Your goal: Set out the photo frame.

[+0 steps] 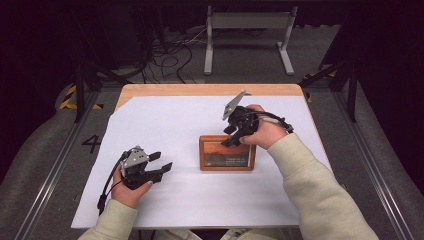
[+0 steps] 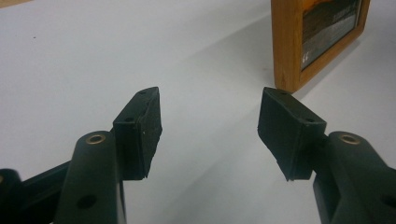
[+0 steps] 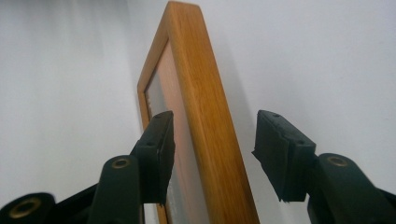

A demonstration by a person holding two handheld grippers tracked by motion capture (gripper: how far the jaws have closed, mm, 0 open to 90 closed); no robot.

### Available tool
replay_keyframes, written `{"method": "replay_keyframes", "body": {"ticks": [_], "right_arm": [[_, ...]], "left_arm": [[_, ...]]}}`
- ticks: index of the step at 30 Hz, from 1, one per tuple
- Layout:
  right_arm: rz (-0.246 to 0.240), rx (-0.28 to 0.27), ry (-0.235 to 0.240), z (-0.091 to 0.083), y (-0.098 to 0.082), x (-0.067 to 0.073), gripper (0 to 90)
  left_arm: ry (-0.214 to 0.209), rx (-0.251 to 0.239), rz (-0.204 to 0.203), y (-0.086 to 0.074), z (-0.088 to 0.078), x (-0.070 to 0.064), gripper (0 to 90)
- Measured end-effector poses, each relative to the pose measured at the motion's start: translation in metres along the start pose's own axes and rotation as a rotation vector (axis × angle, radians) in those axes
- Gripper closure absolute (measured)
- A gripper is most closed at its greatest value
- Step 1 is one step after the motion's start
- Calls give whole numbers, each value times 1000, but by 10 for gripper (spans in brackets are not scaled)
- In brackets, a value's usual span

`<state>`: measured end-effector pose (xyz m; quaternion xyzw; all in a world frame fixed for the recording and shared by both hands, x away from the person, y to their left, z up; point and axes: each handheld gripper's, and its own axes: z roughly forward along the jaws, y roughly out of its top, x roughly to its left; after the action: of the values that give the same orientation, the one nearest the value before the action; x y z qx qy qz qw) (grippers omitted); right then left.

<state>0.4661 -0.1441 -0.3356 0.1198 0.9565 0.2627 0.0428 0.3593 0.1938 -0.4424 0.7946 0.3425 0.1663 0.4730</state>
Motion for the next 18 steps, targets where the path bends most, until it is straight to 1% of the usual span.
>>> {"method": "replay_keyframes", "body": {"ticks": [1,2,4,5,6,7,9,10,11,12,13,14,15,17,18], "right_arm": [[16,-58,-28,-11,-8,3,455],[16,-58,-28,-11,-8,3,455],[44,-108,-58,-22,-16,7,431],[59,-150,-80,-33,-25,11,420],[59,-150,-80,-33,-25,11,420],[75,-186,-95,-41,-35,14,403],[97,-197,-107,-48,-44,16,396],[97,-197,-107,-48,-44,16,396],[131,-225,-113,-56,-55,19,394],[144,-239,-107,-58,-59,19,399],[144,-239,-107,-58,-59,19,399],[156,-251,-105,-61,-64,20,399],[176,-268,-110,-67,-74,24,393],[188,-282,-118,-71,-81,26,386],[188,-282,-118,-71,-81,26,386]], "left_arm": [[-8,-10,-7,1,0,0,384],[-8,-10,-7,1,0,0,379],[-9,-9,-5,1,0,1,372],[-6,-11,-8,1,1,1,359],[-6,-12,-10,1,1,1,359],[-6,-10,-10,1,1,1,341],[-6,-13,-12,1,1,1,327],[-6,-14,-11,1,1,1,327],[-10,-14,-17,1,1,1,314],[-10,-14,-17,1,1,1,307],[-10,-16,-13,1,1,1,307],[-10,-16,-15,2,1,2,300],[-14,-16,-20,2,1,2,289],[-16,-17,-22,2,1,2,281],[-17,-18,-21,2,1,2,281]]}}
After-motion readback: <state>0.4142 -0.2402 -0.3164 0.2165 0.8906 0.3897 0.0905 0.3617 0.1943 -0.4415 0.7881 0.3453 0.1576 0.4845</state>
